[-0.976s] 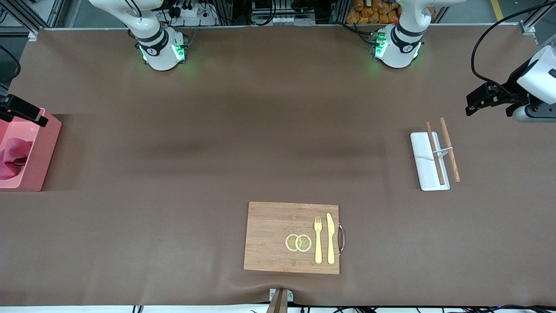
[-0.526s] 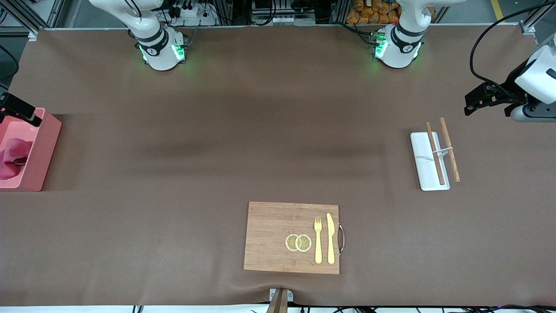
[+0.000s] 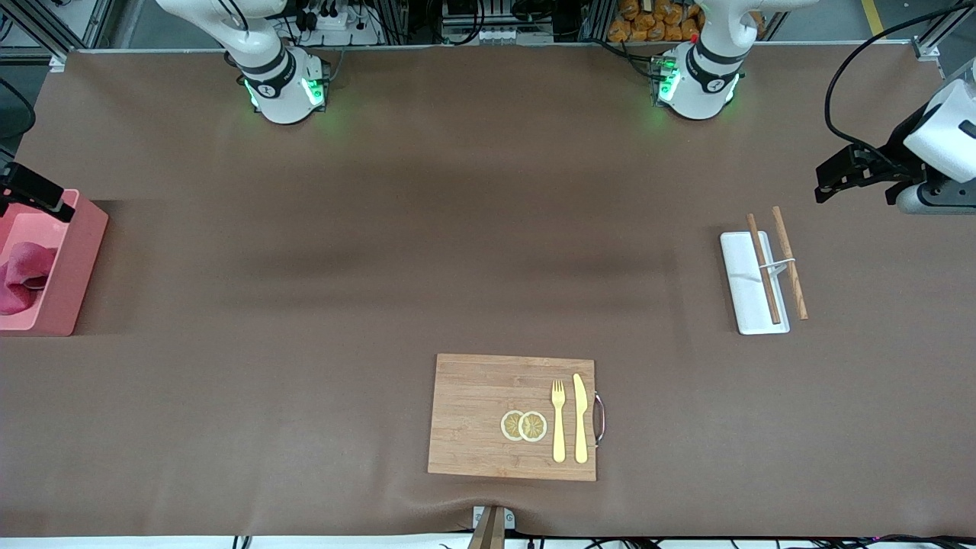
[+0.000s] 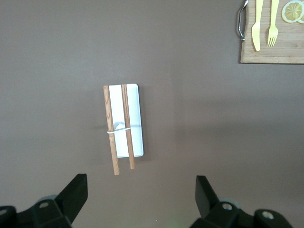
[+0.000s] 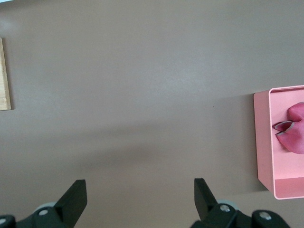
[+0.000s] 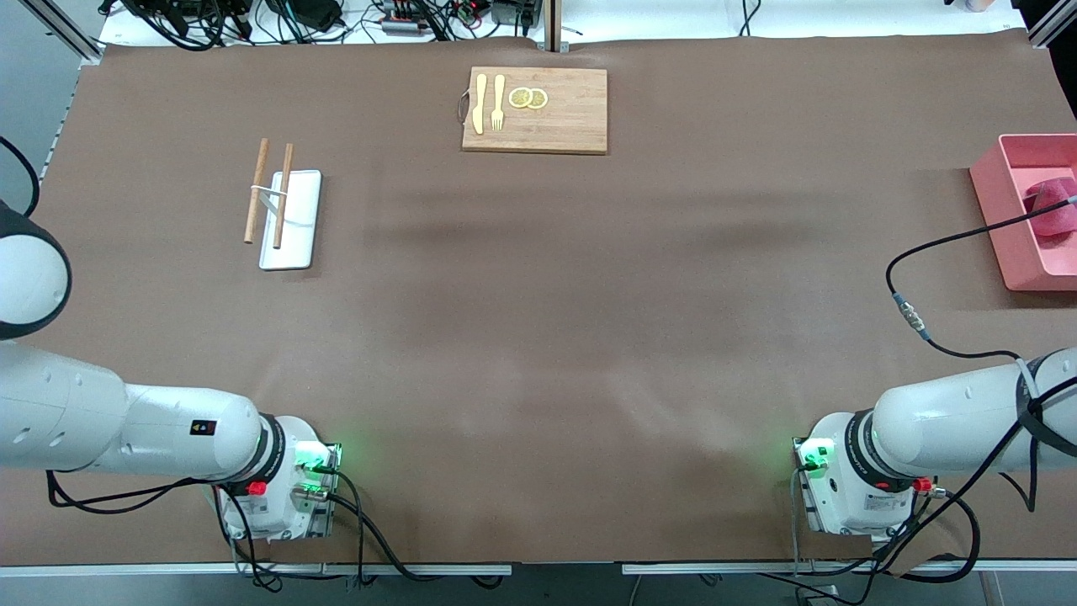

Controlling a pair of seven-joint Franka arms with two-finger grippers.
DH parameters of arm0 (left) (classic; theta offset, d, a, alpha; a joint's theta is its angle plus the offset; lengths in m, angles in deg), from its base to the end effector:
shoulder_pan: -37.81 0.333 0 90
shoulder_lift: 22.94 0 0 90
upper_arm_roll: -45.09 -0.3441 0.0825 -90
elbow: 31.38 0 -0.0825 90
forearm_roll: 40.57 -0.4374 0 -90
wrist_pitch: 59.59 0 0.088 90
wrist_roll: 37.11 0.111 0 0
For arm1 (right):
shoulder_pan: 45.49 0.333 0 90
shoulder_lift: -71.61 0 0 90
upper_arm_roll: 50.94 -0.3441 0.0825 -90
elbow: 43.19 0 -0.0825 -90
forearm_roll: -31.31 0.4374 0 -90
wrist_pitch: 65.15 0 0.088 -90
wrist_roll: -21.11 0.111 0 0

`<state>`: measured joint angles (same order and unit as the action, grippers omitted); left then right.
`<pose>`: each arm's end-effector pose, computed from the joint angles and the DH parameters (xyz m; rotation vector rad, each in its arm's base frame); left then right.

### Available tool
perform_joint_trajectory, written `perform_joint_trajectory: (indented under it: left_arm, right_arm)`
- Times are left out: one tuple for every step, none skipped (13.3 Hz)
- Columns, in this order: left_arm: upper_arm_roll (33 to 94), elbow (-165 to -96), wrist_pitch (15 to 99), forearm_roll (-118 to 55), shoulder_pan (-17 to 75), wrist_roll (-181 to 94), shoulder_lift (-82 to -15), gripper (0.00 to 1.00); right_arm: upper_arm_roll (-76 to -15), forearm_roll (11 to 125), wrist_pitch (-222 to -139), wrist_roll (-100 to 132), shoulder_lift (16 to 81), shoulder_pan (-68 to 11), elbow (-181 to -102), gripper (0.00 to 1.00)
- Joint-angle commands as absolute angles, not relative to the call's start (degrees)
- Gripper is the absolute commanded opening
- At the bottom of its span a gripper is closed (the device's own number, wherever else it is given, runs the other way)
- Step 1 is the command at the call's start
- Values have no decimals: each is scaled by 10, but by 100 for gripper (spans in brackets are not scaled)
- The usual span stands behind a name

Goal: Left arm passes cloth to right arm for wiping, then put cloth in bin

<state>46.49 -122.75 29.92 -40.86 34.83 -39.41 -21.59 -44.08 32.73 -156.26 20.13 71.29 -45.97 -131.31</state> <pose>0.5971 -0.0453 0.6495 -3.1349 0.0569 0.0134 0.6078 -0.0753 0.6643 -3.1152 0.1729 -0.0753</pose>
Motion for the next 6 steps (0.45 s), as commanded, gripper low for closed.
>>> perform_joint_trajectory:
  left_arm:
    - [468,-1228,300,-405,351,-392,-207,100]
    - [468,-1228,301,-405,351,-392,-207,100]
    - [468,-1229,301,-405,351,-392,-208,100]
    - [468,-1229,301,-405,351,-392,-208,100]
    - [468,-1228,301,-405,351,-392,-208,100]
    - [468,-1228,301,-405,351,-392,-208,100]
  right_arm:
    - [-448,321,-1564,196,715,-465,-1316,100]
    - [-449,321,-1564,196,715,-465,-1316,100]
    - [-449,321,-1564,196,715,-462,-1316,100]
    - [-449,321,-1564,196,715,-463,-1315,100]
    - [-449,318,-1565,196,715,-463,-1313,100]
    - [-450,316,-1564,196,715,-462,-1313,100]
